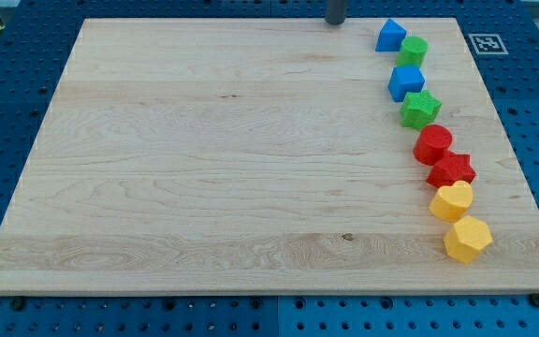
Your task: Place the green circle vertically above the blue cube
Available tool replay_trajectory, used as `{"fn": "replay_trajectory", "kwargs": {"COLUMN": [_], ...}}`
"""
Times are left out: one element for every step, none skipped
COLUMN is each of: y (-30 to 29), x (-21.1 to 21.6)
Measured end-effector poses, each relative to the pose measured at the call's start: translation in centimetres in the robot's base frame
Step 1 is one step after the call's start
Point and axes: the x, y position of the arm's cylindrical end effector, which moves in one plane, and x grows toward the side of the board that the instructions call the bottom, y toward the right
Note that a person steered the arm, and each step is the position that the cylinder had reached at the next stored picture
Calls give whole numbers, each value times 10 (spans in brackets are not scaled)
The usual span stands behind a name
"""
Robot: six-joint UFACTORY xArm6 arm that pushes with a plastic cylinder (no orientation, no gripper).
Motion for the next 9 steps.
{"fn": "replay_trajectory", "kwargs": {"y": [97, 165, 176, 163, 159, 158, 150, 141, 132], "x": [-1, 31, 74, 77, 77, 77, 79, 84, 93]}}
